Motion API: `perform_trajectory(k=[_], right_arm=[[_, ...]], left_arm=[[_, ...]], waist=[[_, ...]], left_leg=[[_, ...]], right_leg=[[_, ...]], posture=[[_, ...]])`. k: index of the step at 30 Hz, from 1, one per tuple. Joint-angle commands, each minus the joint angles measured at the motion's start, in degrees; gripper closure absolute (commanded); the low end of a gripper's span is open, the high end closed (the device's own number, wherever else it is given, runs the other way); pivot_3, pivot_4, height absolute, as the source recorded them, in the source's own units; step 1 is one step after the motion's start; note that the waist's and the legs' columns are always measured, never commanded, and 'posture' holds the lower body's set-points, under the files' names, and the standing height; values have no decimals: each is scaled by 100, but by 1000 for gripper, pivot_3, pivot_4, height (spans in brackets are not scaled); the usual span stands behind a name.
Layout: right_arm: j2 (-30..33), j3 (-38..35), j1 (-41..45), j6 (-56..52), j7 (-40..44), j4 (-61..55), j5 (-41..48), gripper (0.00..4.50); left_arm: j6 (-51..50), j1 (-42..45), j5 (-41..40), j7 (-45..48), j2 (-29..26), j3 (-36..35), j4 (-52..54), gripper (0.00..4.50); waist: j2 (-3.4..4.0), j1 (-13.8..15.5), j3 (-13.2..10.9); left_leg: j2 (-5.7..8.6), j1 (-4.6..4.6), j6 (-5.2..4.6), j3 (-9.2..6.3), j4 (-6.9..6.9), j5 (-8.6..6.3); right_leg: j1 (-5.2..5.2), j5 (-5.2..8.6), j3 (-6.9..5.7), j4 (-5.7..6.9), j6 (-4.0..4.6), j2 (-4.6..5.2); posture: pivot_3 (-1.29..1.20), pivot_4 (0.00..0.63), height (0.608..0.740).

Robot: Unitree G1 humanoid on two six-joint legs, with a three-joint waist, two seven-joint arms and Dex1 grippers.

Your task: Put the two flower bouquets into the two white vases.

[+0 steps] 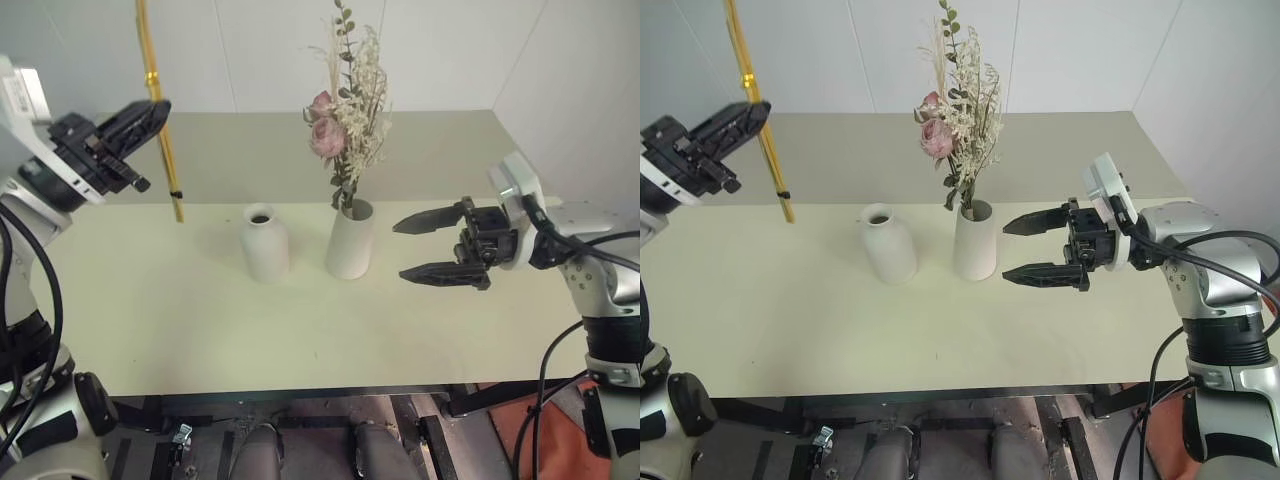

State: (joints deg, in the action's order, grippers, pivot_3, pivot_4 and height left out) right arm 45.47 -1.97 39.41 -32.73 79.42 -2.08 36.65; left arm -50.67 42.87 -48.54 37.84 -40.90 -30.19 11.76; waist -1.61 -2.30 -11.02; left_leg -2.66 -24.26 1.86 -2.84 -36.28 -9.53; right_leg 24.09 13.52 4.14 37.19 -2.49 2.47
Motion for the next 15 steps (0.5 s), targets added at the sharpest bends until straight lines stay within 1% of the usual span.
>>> perform_trajectory(k=[1,4,7,11,15], right_arm=[[52,-318,-47,88,-407,-211,-59,0],[-25,-463,-117,-24,-1037,-359,-134,0],[-43,-659,-260,-149,-1486,-614,-46,0],[35,-838,-528,-187,-1617,-954,70,0],[-8,-986,-543,-313,-1752,-1086,320,0]], left_arm=[[356,217,-46,64,127,324,9,4465],[576,266,73,154,238,616,-169,4465],[727,265,115,252,265,792,-287,4465],[884,354,175,353,288,952,-554,4465],[1019,427,274,470,348,1165,-782,4465]], waist=[[0,-2,0],[0,-3,0],[0,-17,0],[0,-17,0],[0,-13,0]], left_leg=[[0,0,0,1,0,0],[0,-2,0,0,0,0],[0,-4,0,2,1,0],[0,-4,0,1,2,0],[1,-1,0,2,-1,0]], right_leg=[[0,0,1,0,0,0],[2,-1,1,0,2,0],[6,-3,3,0,5,0],[5,-3,3,0,6,-1],[1,-1,3,0,-1,-1]], posture=[[0,150,740],[0,150,740],[0,150,740],[0,150,740],[0,150,740]])
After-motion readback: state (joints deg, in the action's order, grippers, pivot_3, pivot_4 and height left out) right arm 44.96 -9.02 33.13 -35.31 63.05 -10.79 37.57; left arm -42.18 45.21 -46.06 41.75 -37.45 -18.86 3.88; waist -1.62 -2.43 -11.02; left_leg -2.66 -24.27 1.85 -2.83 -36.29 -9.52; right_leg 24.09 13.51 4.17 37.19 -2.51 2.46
